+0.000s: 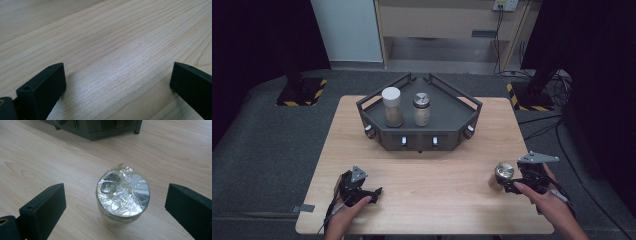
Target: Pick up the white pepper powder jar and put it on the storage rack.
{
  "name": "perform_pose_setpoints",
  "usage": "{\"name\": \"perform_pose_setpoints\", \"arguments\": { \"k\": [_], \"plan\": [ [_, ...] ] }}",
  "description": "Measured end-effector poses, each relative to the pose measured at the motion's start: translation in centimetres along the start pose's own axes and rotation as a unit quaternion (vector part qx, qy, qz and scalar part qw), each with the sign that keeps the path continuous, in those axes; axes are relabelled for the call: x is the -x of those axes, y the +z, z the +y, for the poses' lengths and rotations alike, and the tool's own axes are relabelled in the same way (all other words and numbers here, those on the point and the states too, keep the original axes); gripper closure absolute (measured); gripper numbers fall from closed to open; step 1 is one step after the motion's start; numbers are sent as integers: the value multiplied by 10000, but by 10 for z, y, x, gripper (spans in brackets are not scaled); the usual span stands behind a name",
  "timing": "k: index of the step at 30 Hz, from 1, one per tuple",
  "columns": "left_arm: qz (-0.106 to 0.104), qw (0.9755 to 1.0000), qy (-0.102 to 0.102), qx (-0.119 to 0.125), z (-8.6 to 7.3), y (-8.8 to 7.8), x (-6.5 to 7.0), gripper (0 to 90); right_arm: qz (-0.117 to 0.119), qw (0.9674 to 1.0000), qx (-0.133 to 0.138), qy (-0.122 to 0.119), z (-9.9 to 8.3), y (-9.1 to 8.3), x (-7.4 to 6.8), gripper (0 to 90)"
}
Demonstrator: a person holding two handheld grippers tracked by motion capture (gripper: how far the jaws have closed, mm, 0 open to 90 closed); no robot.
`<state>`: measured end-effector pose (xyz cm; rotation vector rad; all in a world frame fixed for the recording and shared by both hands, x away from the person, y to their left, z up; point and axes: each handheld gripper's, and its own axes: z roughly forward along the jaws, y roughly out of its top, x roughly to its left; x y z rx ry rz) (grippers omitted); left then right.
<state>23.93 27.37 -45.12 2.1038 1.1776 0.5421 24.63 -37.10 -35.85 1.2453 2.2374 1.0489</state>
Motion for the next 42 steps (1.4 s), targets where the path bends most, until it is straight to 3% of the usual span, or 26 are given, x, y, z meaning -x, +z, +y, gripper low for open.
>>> {"name": "perform_pose_setpoints", "arguments": {
  "k": [42],
  "plan": [
    [1,10000,-2,1,0,0,0,0,-33,9997,-171,152,-40,17,-1,36]
  ]
}}
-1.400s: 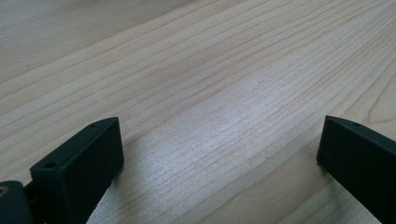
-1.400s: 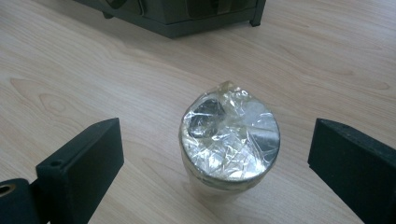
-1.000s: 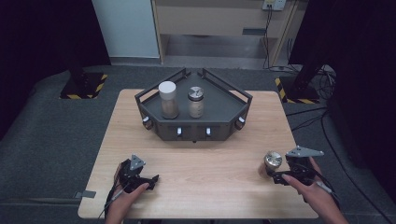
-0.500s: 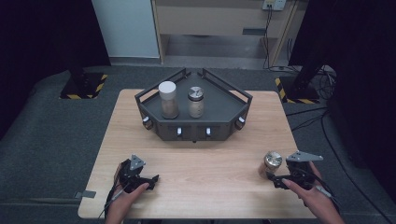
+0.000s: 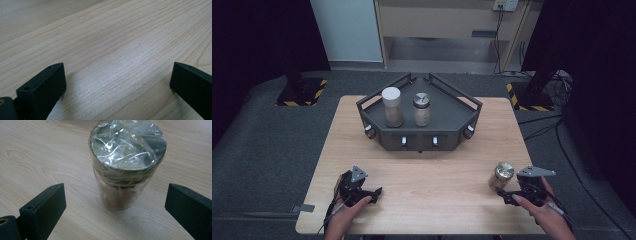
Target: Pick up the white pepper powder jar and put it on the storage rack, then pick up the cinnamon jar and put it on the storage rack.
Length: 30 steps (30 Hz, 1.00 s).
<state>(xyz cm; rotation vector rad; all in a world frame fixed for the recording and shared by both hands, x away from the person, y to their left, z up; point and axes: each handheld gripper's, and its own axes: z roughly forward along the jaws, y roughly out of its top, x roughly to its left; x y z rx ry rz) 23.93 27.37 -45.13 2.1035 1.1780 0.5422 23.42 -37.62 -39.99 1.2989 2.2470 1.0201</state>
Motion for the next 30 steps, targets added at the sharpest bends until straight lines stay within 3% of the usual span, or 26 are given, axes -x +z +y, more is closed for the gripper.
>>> {"name": "perform_pose_setpoints", "arguments": {
  "k": [13,30],
  "plan": [
    [12,10000,-4,8,0,0,1,0,-50,10000,-67,-3,-7,8,-1,41],
    [18,10000,-6,11,-1,0,1,0,-149,9998,-72,-72,3,16,-1,75]
  ]
}}
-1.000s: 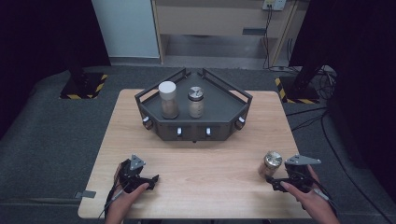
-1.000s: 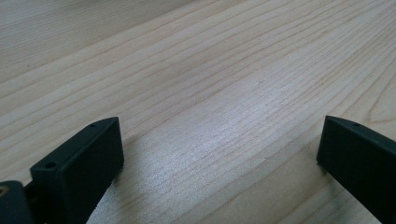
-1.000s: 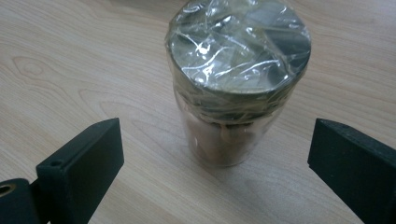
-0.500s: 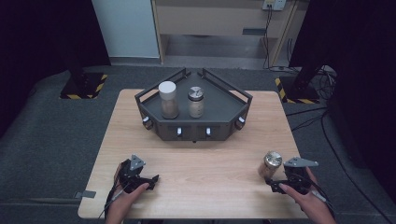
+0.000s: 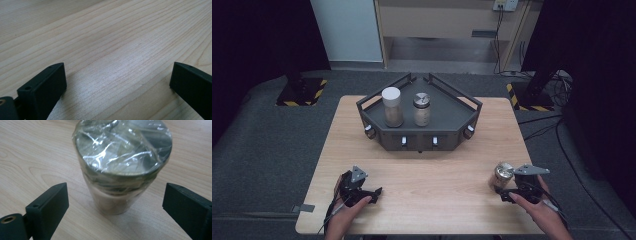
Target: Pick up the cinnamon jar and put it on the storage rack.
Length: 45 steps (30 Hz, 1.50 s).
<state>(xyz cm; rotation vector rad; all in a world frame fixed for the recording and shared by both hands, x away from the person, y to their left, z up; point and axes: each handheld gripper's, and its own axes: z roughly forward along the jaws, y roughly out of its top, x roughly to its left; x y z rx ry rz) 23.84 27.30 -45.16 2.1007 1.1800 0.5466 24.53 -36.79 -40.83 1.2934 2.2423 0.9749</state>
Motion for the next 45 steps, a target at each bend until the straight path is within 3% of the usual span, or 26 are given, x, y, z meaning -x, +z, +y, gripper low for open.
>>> {"name": "perform_pose_setpoints", "arguments": {
  "k": [21,31,38,45],
  "plan": [
    [0,10000,0,-1,0,0,0,0,12,9999,-73,-143,13,10,-2,158],
    [0,10000,-1,-1,0,0,0,0,68,9998,-185,-93,22,21,1,202],
    [-1,10000,0,-2,0,0,0,0,111,9995,-293,-43,26,26,5,280],
    [-1,10000,-2,-1,0,0,0,0,13,9993,-356,-132,29,27,2,310]
  ]
}}
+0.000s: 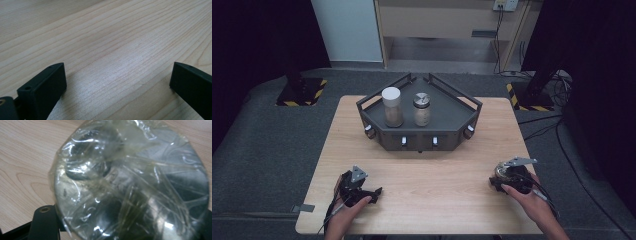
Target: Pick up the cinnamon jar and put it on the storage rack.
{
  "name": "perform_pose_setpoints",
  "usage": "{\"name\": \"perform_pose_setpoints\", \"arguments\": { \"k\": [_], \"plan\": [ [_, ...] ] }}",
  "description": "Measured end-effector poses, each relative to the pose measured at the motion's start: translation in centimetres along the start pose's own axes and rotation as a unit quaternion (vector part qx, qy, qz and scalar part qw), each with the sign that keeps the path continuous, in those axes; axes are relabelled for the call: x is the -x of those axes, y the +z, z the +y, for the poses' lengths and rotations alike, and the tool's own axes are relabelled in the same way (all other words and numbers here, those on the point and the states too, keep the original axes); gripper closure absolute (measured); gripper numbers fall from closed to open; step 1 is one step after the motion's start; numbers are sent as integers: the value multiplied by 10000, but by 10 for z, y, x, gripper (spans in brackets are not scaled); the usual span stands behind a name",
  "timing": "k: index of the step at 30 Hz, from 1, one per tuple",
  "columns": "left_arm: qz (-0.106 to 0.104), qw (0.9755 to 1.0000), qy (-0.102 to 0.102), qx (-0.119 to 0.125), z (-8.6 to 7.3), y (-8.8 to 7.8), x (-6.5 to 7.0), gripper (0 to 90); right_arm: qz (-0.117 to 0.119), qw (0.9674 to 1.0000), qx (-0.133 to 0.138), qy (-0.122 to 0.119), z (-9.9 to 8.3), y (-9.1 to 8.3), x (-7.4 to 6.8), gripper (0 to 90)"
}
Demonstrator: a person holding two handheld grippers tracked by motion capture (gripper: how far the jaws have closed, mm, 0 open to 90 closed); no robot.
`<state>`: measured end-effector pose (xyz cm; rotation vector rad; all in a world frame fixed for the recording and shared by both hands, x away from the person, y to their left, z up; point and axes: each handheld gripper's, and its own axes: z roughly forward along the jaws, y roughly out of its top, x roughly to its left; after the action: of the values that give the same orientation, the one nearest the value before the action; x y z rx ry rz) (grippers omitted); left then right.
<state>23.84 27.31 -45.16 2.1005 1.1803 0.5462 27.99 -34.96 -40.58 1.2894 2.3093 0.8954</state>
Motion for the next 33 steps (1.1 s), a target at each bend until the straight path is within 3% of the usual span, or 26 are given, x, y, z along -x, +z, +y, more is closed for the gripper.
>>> {"name": "perform_pose_setpoints", "arguments": {
  "k": [8,23,33],
  "plan": [
    [1,10000,1,0,0,0,0,0,-41,9999,108,6,1,-6,-4,310],
    [1,10000,-1,0,0,0,0,0,63,9992,282,-279,40,-36,-12,310],
    [-1,10000,0,-2,0,0,0,0,97,9988,272,-404,60,-43,-15,310]
  ]
}}
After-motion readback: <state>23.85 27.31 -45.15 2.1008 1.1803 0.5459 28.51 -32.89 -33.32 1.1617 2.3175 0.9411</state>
